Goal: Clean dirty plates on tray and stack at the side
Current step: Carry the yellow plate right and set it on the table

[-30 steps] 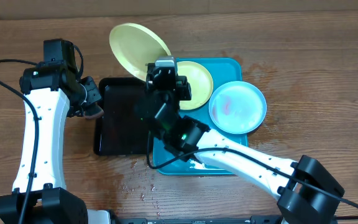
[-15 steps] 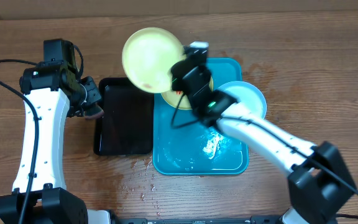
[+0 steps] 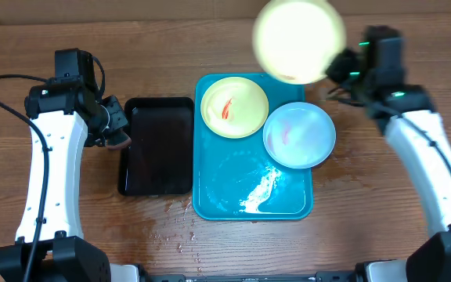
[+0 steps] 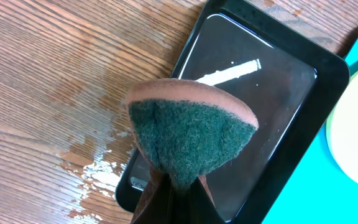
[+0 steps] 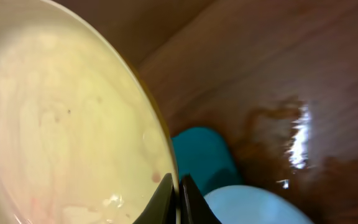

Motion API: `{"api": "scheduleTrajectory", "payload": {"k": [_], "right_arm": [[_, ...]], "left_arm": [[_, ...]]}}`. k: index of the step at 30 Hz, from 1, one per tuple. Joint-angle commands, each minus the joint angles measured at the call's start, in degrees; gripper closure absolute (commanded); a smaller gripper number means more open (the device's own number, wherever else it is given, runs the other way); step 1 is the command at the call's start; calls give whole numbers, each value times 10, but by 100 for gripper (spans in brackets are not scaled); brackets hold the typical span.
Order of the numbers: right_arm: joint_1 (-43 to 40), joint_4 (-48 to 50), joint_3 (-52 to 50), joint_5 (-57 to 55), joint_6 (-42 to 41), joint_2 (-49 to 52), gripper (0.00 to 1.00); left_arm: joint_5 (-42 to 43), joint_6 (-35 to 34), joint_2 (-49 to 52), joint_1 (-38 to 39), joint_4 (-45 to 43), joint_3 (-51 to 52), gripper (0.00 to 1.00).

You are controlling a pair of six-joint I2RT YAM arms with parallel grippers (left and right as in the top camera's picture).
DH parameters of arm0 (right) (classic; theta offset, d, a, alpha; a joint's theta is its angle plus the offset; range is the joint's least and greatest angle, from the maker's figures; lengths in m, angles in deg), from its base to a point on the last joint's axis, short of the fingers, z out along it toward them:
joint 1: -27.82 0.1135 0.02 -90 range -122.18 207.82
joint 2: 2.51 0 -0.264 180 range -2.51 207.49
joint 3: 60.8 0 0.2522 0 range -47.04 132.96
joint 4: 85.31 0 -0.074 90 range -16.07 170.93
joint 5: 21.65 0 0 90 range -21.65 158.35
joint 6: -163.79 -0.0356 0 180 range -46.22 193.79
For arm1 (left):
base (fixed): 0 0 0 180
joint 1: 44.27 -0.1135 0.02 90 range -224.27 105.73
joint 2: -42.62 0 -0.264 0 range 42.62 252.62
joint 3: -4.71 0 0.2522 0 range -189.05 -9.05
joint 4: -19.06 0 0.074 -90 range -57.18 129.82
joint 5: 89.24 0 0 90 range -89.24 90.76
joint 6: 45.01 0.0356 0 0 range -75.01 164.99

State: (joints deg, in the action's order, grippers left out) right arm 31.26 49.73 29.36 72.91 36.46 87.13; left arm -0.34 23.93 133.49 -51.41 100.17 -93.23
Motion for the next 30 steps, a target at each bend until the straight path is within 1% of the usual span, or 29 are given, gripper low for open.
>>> {"api": "scheduleTrajectory", "payload": {"k": [1, 2, 7, 9, 12, 16, 19, 26, 30], "right_arm": [[-81, -16, 9, 47, -1, -9, 96], [-115, -28, 9, 47, 9, -8, 96], [-222, -78, 9, 45, 58, -4, 96], [-256, -109, 8, 33, 64, 1, 96], [-294, -157, 8, -8, 63, 15, 96], [-312, -191, 7, -49, 67, 39, 96], [-311, -209, 7, -49, 89, 60, 96], [-308, -231, 7, -56, 92, 109, 96], [-308, -248, 7, -57, 109, 131, 96]], "left_arm": [[6, -12, -10, 0, 1, -7, 96], [6, -12, -10, 0, 1, -7, 96], [10, -7, -10, 1, -4, -7, 96], [14, -7, -10, 1, -9, -7, 96], [36, 21, -10, 6, -22, -7, 96], [41, 40, -10, 21, -31, -7, 96], [41, 46, -10, 36, -35, -7, 96], [40, 59, -10, 57, -38, -7, 96], [41, 65, -10, 66, -39, -7, 96]]}}
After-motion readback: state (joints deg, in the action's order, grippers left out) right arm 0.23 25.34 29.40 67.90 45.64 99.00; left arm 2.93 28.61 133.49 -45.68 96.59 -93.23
